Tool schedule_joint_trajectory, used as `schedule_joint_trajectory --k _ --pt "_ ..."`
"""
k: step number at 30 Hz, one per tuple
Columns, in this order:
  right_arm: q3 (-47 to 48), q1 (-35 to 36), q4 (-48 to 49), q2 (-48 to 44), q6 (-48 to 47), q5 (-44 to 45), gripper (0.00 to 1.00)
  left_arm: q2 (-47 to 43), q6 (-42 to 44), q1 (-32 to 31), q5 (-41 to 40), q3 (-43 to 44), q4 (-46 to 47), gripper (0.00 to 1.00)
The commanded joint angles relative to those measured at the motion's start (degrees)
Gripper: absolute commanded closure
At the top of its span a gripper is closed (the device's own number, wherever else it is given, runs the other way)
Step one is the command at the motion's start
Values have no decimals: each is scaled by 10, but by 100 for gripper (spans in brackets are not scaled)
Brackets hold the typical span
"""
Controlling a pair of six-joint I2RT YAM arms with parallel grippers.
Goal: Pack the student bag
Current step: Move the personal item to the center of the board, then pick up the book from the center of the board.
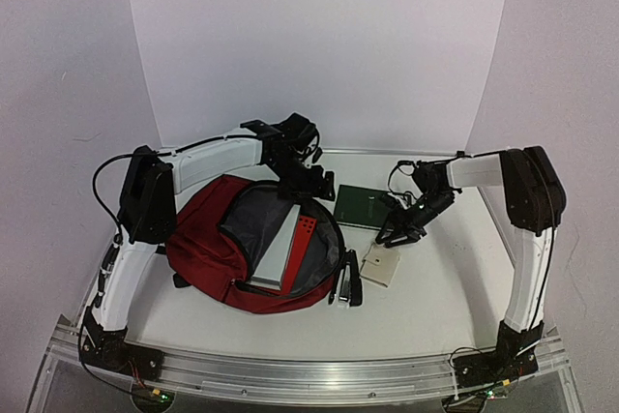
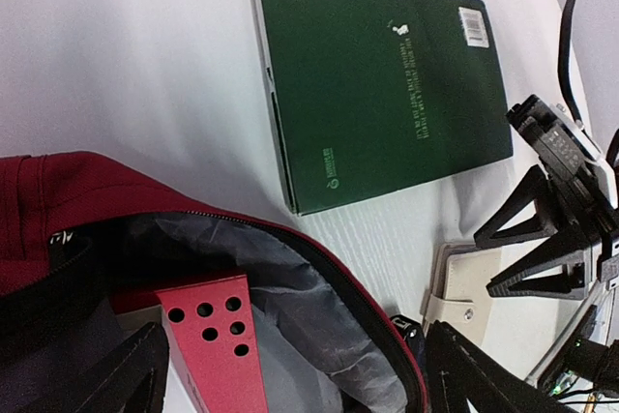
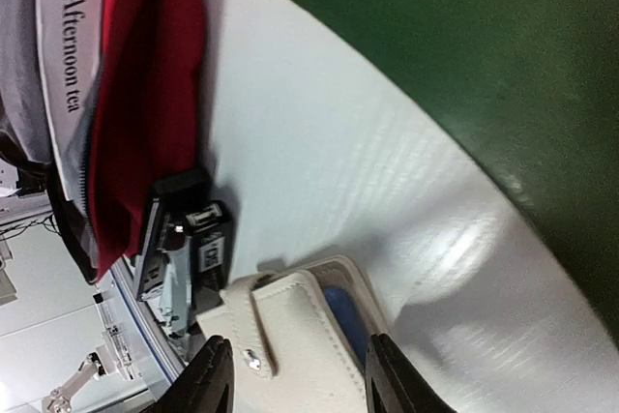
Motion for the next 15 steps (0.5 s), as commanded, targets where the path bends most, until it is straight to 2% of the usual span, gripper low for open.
schedule_joint_trajectory --k 1,5,9,15 --pt "30 -35 -24 -72 -5 -10 48 -21 18 -8 -8 62 2 8" --pt "42 -83 -17 -95 26 -4 42 -4 25 -9 4 84 0 7" --pt "71 -118 -10 -69 37 41 38 34 15 -9 20 121 9 6" --pt "89 -130 6 -28 35 95 31 70 -5 -10 25 120 52 0"
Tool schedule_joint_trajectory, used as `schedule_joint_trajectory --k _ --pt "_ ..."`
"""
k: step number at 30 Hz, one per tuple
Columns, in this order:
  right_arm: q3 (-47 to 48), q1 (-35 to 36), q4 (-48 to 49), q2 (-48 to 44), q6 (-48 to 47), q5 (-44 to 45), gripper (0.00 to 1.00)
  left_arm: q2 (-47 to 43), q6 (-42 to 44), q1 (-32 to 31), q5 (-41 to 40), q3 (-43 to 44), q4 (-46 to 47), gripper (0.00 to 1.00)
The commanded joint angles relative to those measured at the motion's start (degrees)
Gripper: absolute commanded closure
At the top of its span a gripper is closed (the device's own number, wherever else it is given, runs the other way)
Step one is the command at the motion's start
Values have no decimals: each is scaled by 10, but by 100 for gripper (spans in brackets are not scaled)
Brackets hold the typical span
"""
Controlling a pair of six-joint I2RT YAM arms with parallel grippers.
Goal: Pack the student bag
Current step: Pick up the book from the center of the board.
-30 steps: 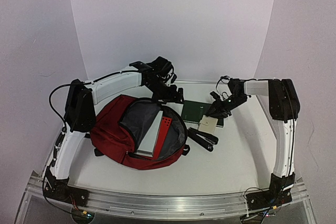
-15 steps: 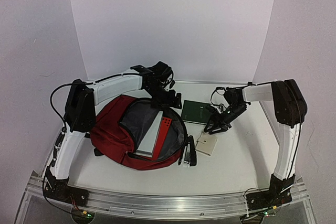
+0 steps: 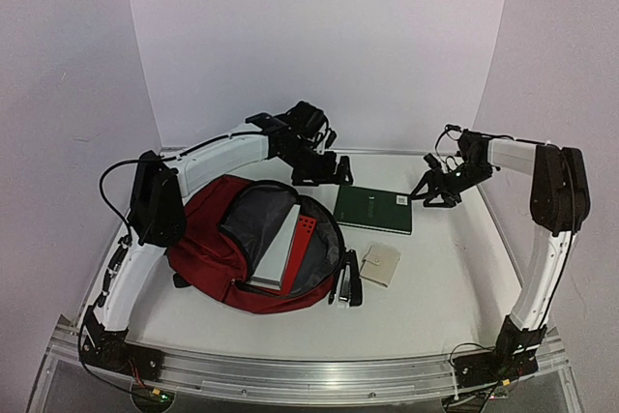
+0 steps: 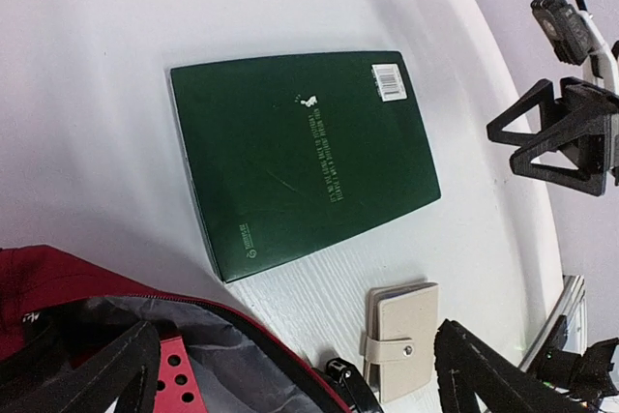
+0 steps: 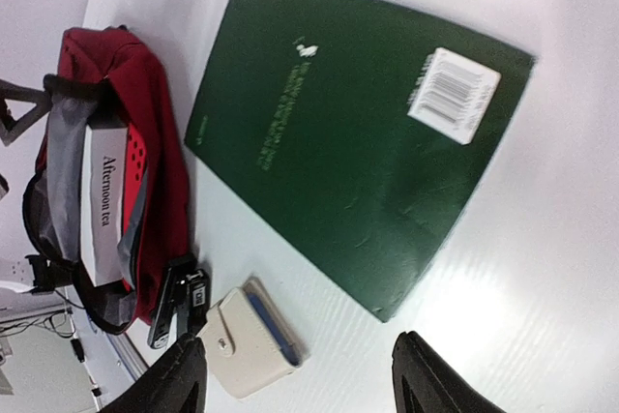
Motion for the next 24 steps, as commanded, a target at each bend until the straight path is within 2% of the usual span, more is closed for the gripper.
schedule_joint_trajectory --k 1,6,14,20,24 --pt "12 5 15 34 8 55 29 35 -12 -2 3 10 36 0" --pt "13 6 44 75 30 48 26 83 -17 -2 -17 52 16 0" --pt "36 12 66 136 87 -62 39 132 -13 -1 3 76 8 0" --pt "39 19 87 124 109 -120 45 153 -15 0 48 69 18 6" --pt "39 19 110 100 140 -151 57 147 -17 0 70 45 36 10"
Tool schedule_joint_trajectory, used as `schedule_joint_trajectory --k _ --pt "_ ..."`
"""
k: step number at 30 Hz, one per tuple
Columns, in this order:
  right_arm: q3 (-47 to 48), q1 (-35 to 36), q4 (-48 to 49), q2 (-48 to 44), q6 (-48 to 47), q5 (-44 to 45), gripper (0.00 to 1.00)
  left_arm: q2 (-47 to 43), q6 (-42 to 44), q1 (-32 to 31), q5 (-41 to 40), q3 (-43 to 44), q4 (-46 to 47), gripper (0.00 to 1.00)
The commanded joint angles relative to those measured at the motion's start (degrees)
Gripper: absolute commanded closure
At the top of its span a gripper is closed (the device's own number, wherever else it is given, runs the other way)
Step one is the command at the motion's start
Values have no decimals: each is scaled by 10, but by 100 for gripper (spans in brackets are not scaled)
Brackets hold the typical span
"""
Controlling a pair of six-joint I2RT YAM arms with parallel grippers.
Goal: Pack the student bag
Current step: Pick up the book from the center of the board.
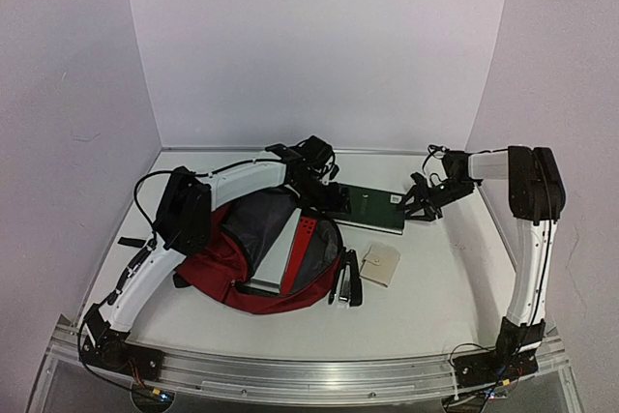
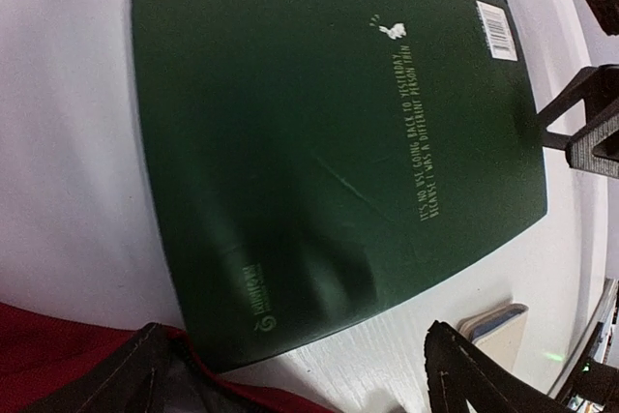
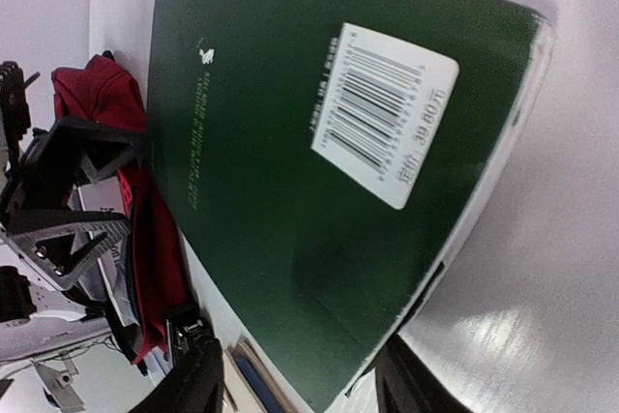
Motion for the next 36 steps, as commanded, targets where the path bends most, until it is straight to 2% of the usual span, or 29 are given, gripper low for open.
schedule_joint_trajectory --k 1,3,8,10,12,14,16,18,19,28,31,36 --pt "15 6 44 -35 44 -68 60 3 -4 -2 45 -12 26 11" --pt "10 8 66 -47 64 -75 67 0 -3 -2 51 -17 31 13" --pt "-7 19 126 -56 124 -84 75 -2 -7 -2 64 -19 39 17" --pt "-17 26 151 -54 148 -83 72 -3 -6 -2 68 -21 40 18" --pt "-24 36 170 -49 163 -82 61 -5 -7 -2 70 -25 43 18" --pt "-28 45 183 -44 178 -83 62 -8 -5 -2 72 -31 43 18" --pt "-30 50 188 -41 182 -80 71 -12 -3 -2 71 -34 42 18" --pt "-28 50 187 -43 180 -74 96 -18 0 -1 68 -37 39 18" --pt "-26 49 186 -47 178 -71 100 -23 -1 1 67 -39 38 17" --pt "1 38 178 -138 126 -45 100 -125 19 22 36 -38 4 2" --pt "12 38 177 -176 100 -36 100 -168 14 28 30 -28 -21 0" --pt "21 37 170 -245 36 22 100 -238 -4 37 14 -64 -26 0"
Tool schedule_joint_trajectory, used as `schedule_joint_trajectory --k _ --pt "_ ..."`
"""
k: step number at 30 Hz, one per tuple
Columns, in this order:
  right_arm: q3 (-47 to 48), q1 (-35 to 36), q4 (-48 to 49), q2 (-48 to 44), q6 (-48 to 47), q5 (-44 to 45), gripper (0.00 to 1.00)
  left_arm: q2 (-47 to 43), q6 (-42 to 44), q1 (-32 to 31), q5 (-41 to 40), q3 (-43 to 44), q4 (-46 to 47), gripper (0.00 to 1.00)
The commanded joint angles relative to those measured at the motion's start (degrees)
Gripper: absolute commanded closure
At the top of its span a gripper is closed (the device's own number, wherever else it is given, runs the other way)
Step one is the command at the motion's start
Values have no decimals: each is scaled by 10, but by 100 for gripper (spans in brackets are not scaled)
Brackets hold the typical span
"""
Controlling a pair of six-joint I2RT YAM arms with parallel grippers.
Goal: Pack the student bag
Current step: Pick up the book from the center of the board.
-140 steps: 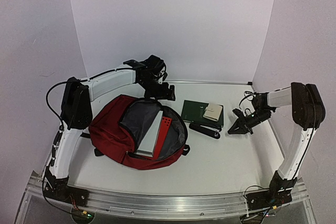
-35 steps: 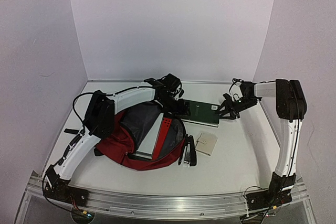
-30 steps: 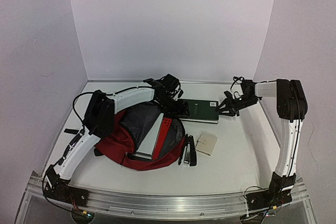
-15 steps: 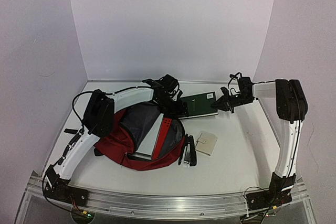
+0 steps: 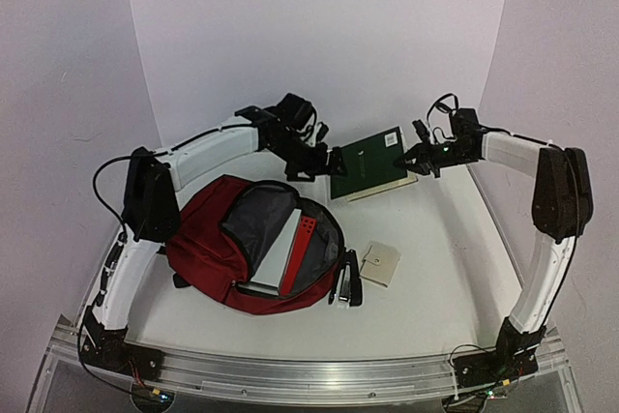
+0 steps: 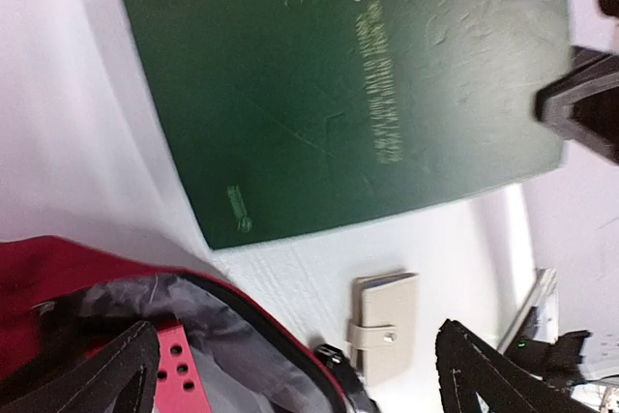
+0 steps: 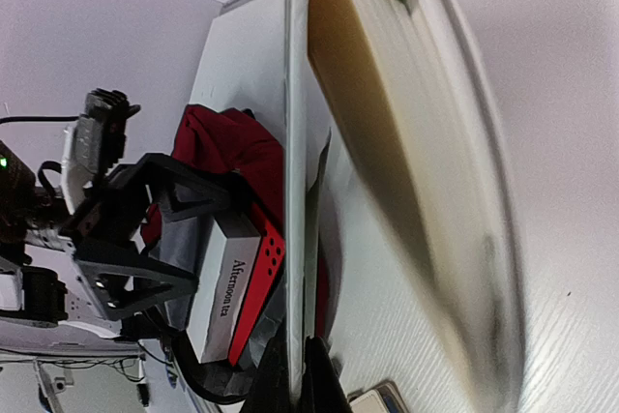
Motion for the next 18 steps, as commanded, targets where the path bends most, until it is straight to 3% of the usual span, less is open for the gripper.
schedule_joint_trajectory --k 1,6,11,18 --pt "41 0 28 -105 -91 49 100 -117 -16 14 -26 -17 -10 0" --pt "39 6 16 -167 -197 103 100 -167 -51 17 -32 -42 -7 0" --pt "-15 63 20 -259 -354 239 100 -207 -104 22 -9 -74 36 0" --pt "-133 145 168 -358 -459 431 100 -253 -232 24 29 -157 173 0"
